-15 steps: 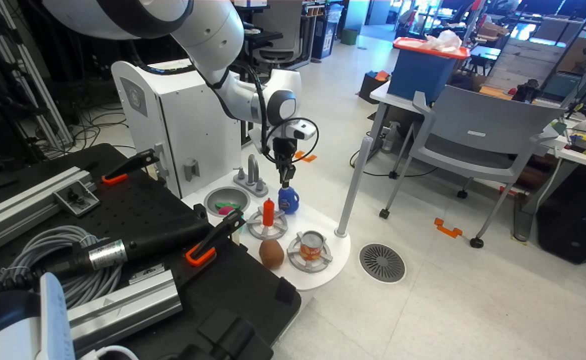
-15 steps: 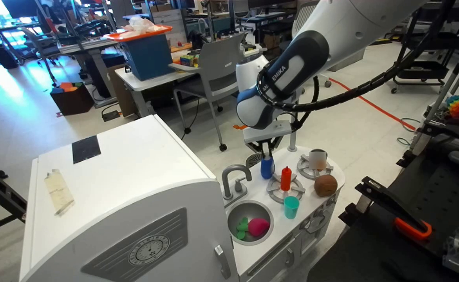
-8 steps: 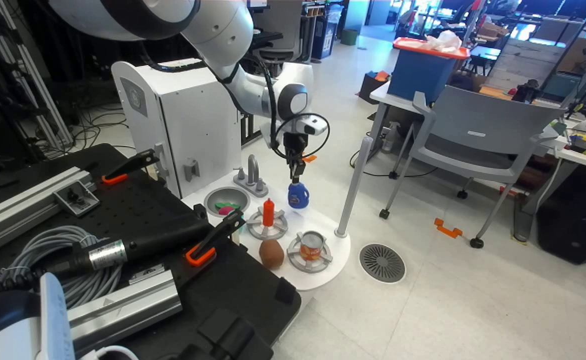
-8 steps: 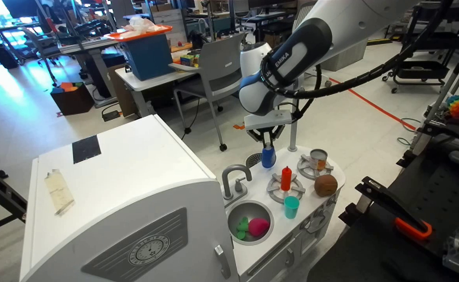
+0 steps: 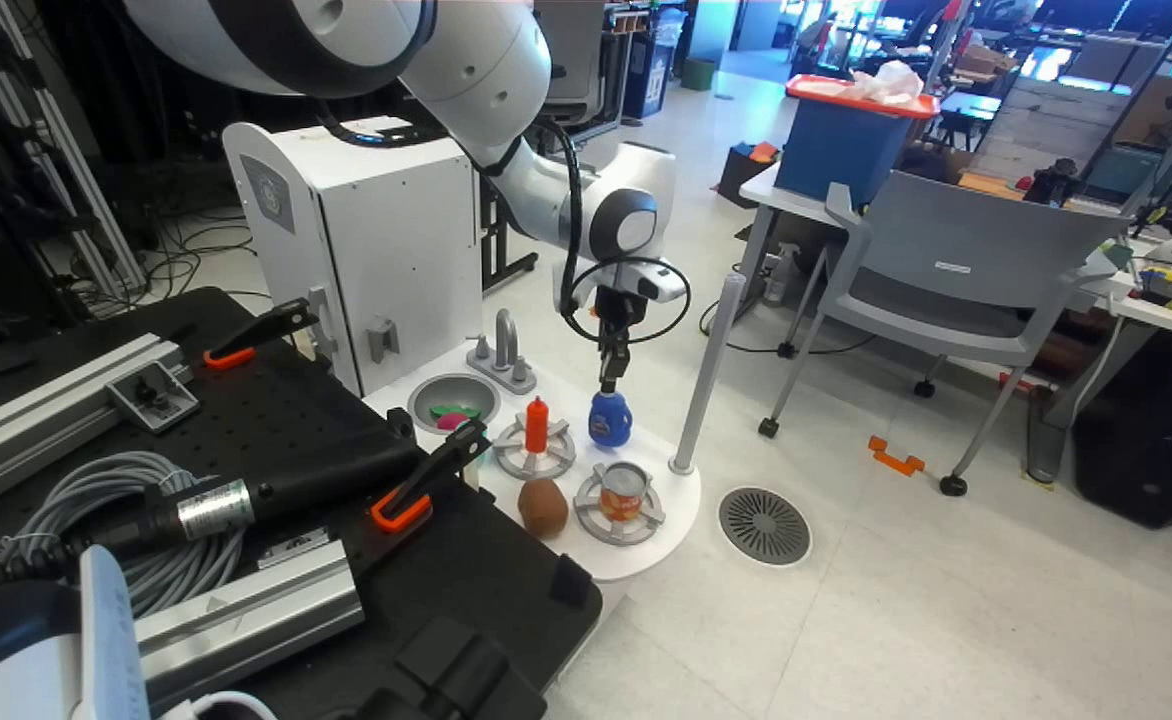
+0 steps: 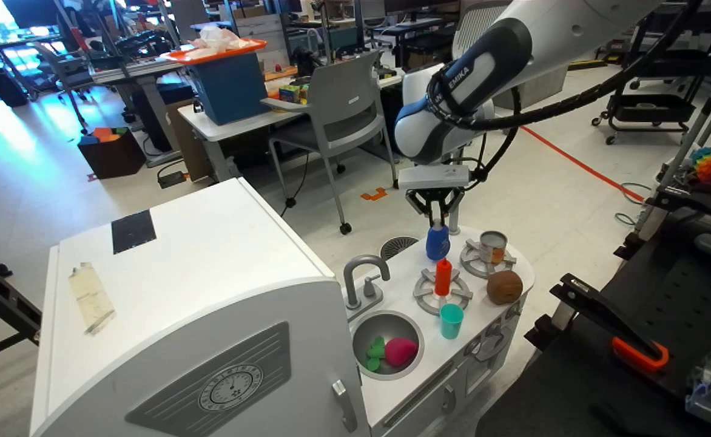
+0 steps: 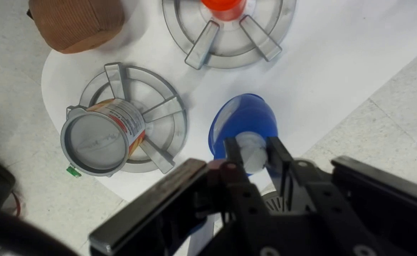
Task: Move the blue bottle to the right
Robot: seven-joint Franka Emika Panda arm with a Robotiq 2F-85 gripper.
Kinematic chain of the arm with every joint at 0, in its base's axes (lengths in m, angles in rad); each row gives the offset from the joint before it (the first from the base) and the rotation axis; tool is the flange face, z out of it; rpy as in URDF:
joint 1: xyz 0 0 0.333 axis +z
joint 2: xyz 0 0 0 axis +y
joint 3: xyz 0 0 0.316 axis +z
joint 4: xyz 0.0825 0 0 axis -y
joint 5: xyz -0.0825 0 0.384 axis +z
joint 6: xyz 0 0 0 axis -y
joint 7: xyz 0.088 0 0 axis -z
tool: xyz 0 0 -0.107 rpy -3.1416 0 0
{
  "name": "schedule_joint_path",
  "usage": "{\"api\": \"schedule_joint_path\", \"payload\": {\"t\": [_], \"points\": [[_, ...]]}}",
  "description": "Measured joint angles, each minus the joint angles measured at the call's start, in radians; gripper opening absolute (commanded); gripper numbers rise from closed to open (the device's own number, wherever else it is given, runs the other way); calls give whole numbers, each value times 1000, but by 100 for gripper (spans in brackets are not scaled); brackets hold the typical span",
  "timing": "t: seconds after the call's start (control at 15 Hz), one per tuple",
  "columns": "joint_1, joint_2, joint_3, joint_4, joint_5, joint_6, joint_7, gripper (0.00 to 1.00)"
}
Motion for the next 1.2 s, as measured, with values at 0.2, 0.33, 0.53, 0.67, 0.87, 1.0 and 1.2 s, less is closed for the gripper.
{"api": "schedule_joint_path", "payload": {"t": [0.2, 0.33, 0.53, 0.67, 0.87, 1.0, 1.2], "points": [[-20, 0, 11, 0, 24, 0, 15, 6], [-30, 0, 14, -1, 41, 0, 27, 6], [-46, 0, 17, -9, 59, 0, 42, 6], [-56, 0, 21, -12, 67, 0, 49, 6], [-65, 0, 25, -15, 78, 0, 56, 6], [-67, 0, 25, -16, 78, 0, 65, 51], [-68, 0, 25, -17, 78, 0, 83, 71]]}}
